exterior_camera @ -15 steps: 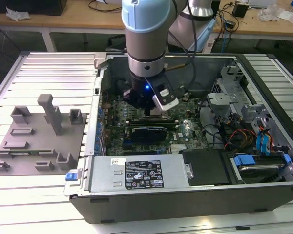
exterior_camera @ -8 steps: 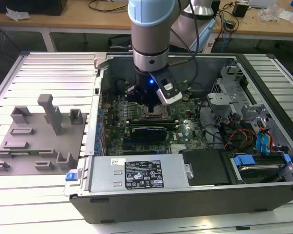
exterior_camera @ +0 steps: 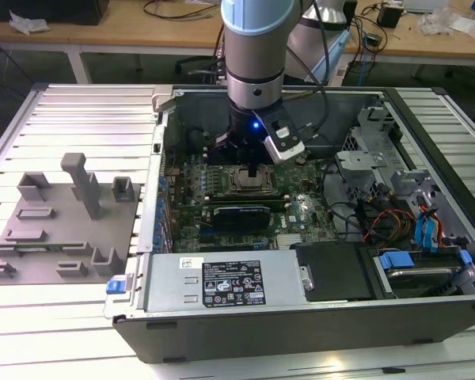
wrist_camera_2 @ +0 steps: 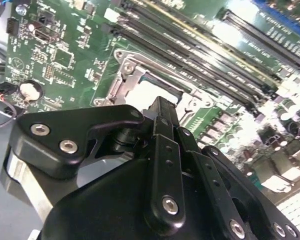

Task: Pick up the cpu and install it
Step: 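Install the second cpu locking lever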

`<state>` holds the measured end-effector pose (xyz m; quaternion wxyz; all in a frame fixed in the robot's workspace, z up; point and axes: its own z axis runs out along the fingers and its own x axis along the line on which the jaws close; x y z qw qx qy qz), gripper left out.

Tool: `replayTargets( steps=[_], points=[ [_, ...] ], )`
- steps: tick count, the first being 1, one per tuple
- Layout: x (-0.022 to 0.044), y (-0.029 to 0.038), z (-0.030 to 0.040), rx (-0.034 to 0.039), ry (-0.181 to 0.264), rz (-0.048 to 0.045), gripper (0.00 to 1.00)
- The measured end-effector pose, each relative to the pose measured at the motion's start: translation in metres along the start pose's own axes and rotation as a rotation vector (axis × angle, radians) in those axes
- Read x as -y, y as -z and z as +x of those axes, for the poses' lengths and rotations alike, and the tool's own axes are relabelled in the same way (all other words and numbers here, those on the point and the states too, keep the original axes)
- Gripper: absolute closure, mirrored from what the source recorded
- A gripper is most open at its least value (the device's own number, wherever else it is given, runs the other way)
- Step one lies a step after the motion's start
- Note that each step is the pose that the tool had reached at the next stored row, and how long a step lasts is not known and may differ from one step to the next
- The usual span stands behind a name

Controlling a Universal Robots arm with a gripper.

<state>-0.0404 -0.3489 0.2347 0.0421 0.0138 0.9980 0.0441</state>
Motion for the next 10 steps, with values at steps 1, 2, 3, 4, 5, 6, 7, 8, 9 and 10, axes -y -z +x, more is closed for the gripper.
replayTargets(
  steps=[1, 2, 3, 4, 5, 6, 7, 8, 9, 10],
  points=[
    [-0.0010, -0.0002, -0.0009, 0.0000, 0.000, 0.0009, 0.89],
    [-0.0017, -0.0004, -0.0023, 0.0001, 0.000, 0.0023, 0.89],
    [-0.0022, -0.0005, -0.0035, 0.0002, 0.000, 0.0032, 0.89],
    [-0.0025, -0.0006, -0.0049, 0.0001, 0.000, 0.0040, 0.89],
    [-0.0028, -0.0008, -0.0064, 0.0001, 0.000, 0.0048, 0.89],
    [-0.0027, -0.0008, -0.0068, 0.0001, 0.000, 0.0048, 0.89],
    [-0.0027, -0.0008, -0.0067, 0.0001, 0.000, 0.0049, 0.89],
    [-0.0028, -0.0008, -0.0067, 0.0001, 0.000, 0.0050, 0.89],
    [-0.0028, -0.0008, -0.0068, 0.0001, 0.000, 0.0049, 0.89],
    [-0.0028, -0.0008, -0.0069, 0.0001, 0.000, 0.0049, 0.89]
  ],
)
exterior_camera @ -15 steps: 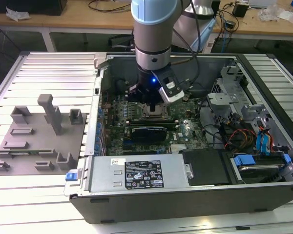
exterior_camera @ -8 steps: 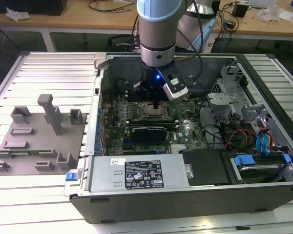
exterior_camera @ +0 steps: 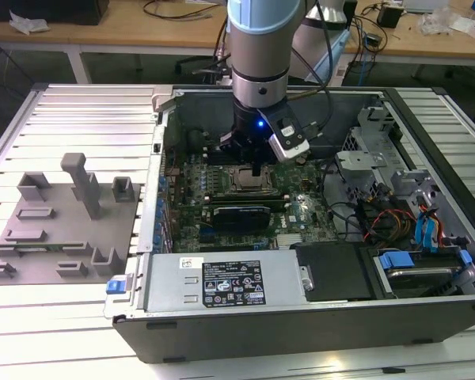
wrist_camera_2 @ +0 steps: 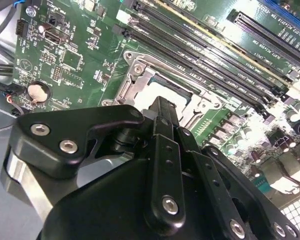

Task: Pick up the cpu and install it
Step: 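Install the second cpu locking lever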

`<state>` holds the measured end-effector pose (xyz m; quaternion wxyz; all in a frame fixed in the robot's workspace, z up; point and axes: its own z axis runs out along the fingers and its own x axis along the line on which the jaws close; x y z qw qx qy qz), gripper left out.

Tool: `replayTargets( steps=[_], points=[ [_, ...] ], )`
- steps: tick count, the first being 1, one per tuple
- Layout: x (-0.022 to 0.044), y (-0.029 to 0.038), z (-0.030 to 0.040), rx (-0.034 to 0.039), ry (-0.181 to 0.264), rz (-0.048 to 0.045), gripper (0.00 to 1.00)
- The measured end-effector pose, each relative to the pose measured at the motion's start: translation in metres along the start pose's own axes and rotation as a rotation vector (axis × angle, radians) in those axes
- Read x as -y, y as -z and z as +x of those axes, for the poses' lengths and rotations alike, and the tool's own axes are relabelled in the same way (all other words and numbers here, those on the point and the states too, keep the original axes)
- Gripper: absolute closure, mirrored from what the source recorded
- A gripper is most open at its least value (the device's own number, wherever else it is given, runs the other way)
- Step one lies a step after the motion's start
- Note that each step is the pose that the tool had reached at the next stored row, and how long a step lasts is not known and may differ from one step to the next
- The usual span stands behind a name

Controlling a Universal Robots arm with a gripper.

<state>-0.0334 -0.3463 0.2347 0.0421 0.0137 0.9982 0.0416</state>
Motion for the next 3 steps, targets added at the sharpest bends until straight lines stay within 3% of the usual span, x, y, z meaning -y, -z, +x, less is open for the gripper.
replayTargets(
  steps=[3],
  points=[
    [0.0000, 0.0000, -0.0001, 0.0000, 0.000, 0.0000, 0.89]
  ],
)
